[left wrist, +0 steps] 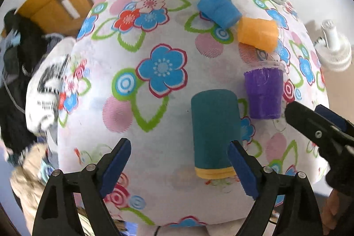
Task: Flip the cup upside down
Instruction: 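Lift the teal cup with the left gripper and rotate it upright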
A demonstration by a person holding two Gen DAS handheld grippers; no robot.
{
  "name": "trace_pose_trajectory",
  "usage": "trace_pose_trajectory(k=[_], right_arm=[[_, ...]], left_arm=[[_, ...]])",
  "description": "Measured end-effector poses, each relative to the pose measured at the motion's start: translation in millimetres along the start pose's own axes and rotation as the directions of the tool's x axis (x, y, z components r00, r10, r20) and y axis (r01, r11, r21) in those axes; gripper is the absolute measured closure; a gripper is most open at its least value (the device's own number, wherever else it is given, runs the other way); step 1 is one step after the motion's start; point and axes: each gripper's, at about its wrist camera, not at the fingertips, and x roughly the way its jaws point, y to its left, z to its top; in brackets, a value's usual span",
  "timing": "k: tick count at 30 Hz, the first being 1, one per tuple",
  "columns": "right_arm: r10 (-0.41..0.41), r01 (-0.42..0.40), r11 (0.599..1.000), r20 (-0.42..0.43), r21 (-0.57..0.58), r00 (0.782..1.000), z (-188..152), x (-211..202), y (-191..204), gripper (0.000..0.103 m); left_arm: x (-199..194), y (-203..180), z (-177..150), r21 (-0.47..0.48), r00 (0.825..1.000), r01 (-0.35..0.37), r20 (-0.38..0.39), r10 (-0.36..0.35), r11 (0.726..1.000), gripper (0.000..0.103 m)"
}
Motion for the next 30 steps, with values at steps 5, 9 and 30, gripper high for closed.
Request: trace_pose_trajectory(k=[5,9,30], right_arm=[[-0.059,0.058,0.997,0.01,0.042,0.998,-3.9,1.6,20.6,0.003],[-0.107,0.107,0.993,-0.022,0.038,0.994,-4.5,14.8,37.2,0.003],[-0.183,0.185,0.983,-0.174,0.0,0.968,3.6,92.1,83.7,0.013]], left_arm=[[7.2,14.8,12.0,0.15,1.0,-0.007,0.003,0.007,0.989,0.012],[15.9,27.1,16.8,0.225,1.0,-0.01,0.003,0.01,0.974,0.009],[67.8,62.2,41.7,0.418,0.998,0.059,-0.053,-0.04,0.907,0.006]])
